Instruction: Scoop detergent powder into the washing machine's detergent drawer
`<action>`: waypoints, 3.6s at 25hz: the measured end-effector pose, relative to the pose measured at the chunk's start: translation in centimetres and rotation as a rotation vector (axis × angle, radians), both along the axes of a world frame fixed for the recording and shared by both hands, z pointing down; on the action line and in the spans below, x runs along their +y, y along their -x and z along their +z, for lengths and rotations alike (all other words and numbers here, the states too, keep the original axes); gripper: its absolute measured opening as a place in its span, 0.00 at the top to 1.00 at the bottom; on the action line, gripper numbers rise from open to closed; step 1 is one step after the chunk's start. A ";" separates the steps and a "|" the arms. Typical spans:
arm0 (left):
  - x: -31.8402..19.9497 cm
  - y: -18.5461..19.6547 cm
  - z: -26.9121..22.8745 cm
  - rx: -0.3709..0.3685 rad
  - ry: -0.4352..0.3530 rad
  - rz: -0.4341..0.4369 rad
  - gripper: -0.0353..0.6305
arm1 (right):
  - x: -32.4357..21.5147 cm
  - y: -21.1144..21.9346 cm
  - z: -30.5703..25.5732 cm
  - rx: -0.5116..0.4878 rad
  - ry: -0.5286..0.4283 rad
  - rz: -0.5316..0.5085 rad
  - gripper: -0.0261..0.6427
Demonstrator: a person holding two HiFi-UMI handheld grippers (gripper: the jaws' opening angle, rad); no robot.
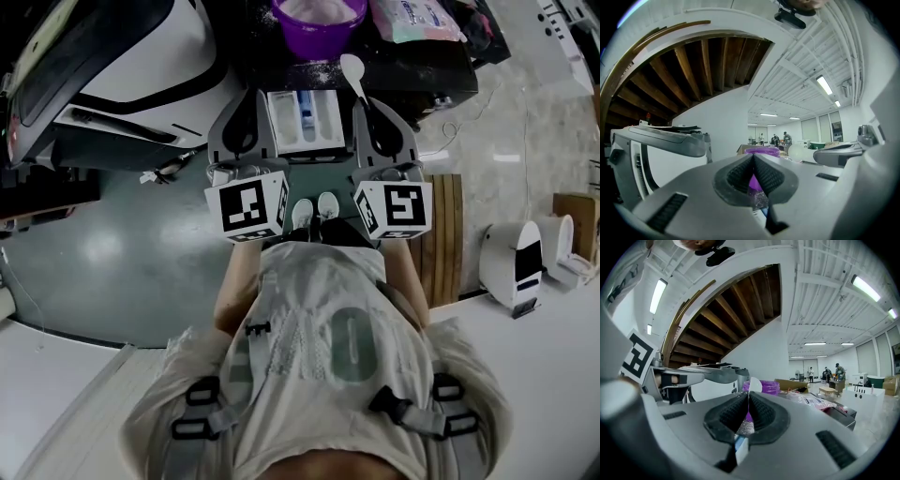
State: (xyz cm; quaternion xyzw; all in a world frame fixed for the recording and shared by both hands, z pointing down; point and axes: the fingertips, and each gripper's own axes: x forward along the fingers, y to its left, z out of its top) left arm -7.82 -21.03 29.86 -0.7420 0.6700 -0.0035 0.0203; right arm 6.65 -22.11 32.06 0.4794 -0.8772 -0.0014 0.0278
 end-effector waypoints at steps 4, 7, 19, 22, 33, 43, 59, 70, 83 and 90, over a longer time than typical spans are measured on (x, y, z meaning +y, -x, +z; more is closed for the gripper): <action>-0.6 -0.7 -0.1 -0.005 0.007 -0.010 0.91 | -0.8 -0.7 0.2 -0.011 0.012 -0.001 0.94; -1.2 -0.9 0.2 -0.004 0.016 -0.015 0.91 | -1.4 -1.0 0.3 -0.025 0.021 0.001 0.94; -7.5 -0.7 -0.5 -0.007 0.007 -0.019 0.91 | -7.6 -2.6 -0.5 -0.057 0.019 0.045 0.94; -9.3 -0.4 -1.6 -0.005 0.008 -0.026 0.91 | -9.5 -2.6 -1.7 -0.046 0.018 0.047 0.94; -12.4 0.5 -4.9 -0.012 0.026 -0.063 0.91 | -13.5 -2.2 -6.0 -0.027 0.001 0.012 0.94; -13.3 0.0 -5.8 -0.039 0.023 -0.046 0.91 | -14.2 -1.8 -5.7 -0.030 0.031 0.000 0.94; -12.6 2.7 -6.5 -0.037 0.005 -0.109 0.91 | -19.3 3.5 -4.8 0.288 0.290 -0.255 0.94; -10.7 4.4 -3.8 -0.002 0.039 -0.164 0.91 | -20.6 6.6 0.1 0.599 0.495 -0.410 0.94; -9.5 5.5 -2.3 0.038 0.062 -0.198 0.91 | -19.9 8.8 2.9 0.795 0.574 -0.502 0.94; -9.1 5.7 -1.9 0.045 0.060 -0.204 0.91 | -18.4 9.3 3.4 0.775 0.652 -0.569 0.94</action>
